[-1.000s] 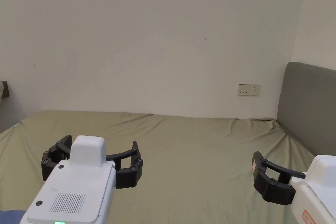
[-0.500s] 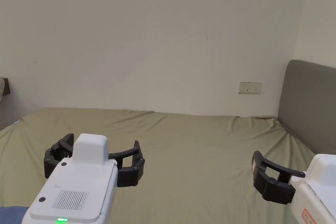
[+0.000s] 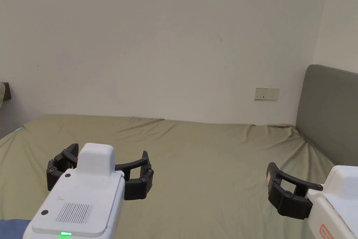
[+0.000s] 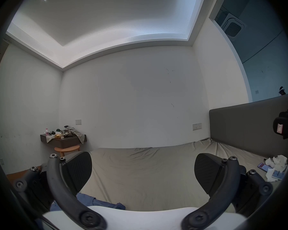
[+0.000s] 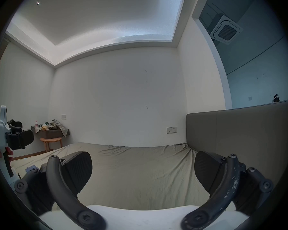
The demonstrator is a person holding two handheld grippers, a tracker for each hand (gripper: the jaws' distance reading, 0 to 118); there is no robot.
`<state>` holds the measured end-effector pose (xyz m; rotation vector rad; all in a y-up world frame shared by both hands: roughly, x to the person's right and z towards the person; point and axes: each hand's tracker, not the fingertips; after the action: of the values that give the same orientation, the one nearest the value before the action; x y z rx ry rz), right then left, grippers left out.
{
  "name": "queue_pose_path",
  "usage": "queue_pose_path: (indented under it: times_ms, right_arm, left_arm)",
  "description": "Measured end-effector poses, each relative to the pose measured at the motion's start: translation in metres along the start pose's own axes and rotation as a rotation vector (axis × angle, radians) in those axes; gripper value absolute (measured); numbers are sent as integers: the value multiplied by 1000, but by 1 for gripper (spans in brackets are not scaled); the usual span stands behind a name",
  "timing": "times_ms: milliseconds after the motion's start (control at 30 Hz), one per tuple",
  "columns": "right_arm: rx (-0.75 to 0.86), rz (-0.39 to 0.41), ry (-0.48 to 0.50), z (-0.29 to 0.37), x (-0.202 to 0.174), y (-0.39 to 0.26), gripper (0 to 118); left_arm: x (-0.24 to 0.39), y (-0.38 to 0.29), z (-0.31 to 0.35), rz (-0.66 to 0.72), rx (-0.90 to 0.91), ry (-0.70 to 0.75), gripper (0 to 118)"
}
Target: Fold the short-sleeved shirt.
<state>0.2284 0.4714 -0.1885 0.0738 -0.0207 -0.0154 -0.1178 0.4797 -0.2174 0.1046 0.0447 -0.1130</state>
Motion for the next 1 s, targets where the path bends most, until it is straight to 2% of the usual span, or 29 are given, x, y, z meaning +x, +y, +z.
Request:
queue_pose_path:
  times_ms: [767, 1000]
  right_arm:
    - [13, 25, 44, 3, -7, -2, 118]
    - [36, 43, 27, 5, -9, 1, 118]
  left_arm:
    - [1, -6, 0, 5, -21, 16, 118]
    - [-2, -2, 0, 22, -15, 31, 118]
